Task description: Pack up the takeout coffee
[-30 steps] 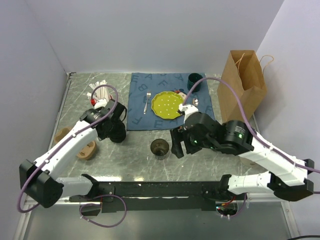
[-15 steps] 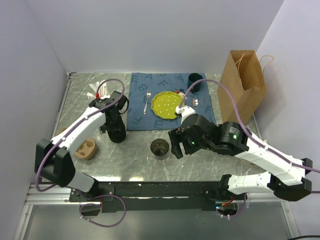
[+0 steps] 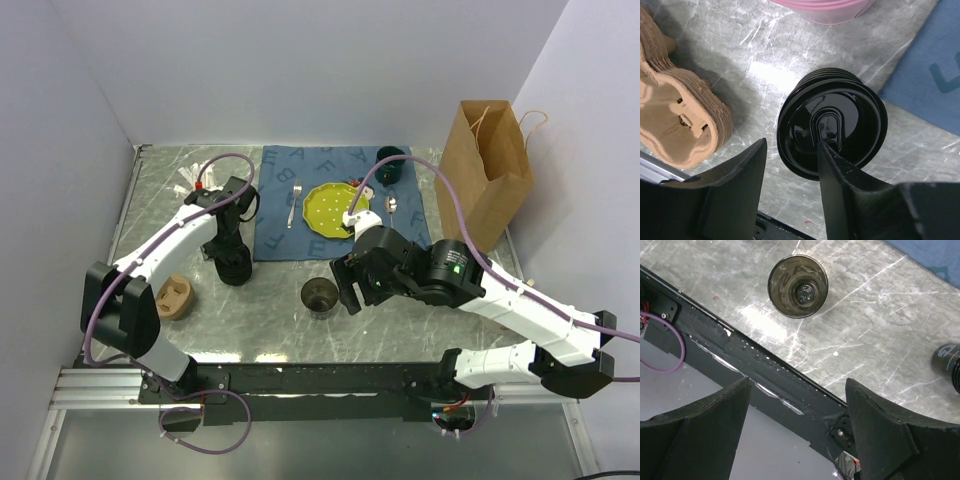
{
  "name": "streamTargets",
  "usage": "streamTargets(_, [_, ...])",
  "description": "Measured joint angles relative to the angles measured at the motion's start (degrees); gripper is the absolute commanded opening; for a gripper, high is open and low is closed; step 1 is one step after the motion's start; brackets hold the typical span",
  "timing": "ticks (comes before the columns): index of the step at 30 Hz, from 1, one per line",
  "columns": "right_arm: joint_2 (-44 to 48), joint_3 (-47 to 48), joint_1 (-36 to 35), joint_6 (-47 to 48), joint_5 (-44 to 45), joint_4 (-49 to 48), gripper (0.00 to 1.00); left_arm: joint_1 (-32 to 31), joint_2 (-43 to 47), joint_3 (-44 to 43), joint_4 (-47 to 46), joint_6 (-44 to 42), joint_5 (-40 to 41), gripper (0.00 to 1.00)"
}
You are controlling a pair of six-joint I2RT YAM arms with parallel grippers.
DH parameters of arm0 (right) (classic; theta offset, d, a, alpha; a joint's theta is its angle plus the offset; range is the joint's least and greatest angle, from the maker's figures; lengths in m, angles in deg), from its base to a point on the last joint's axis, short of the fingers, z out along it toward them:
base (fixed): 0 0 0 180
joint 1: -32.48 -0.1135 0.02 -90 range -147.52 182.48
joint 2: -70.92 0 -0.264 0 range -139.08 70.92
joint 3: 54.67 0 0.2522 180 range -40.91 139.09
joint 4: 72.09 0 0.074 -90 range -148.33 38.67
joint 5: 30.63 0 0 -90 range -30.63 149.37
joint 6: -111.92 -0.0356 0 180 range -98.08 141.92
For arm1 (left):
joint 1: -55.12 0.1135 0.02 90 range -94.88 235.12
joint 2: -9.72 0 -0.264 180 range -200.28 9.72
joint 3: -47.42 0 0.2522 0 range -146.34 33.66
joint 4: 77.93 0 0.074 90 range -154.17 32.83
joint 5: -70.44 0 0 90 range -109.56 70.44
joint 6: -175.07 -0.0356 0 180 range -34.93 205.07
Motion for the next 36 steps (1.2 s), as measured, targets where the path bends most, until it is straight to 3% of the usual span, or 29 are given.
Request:
streamTargets(7, [-0.11, 0.11, 0.0, -0.04, 0.87, 0.0, 0.84, 0.15, -1.16, 0.0, -0.07, -0.7, 0.39, 0.3])
streamTargets(15, [0.02, 0.11, 0.0, -0.24, 1.18, 0.0, 0.84, 0.2, -1.27, 0.0, 0.02, -0.85, 0.44, 0.28])
streamTargets(22, [0.17, 0.11, 0.0, -0.24, 1.4, 0.0, 0.84, 0.2, -1.27, 0.0, 0.02, -0.87, 0.39, 0.13])
streamTargets(36, [1.97, 0.07, 0.0, -0.46, 2.43, -0.26, 0.84, 0.2, -1.09, -3.02, 3.63, -0.85, 0.24, 0.08])
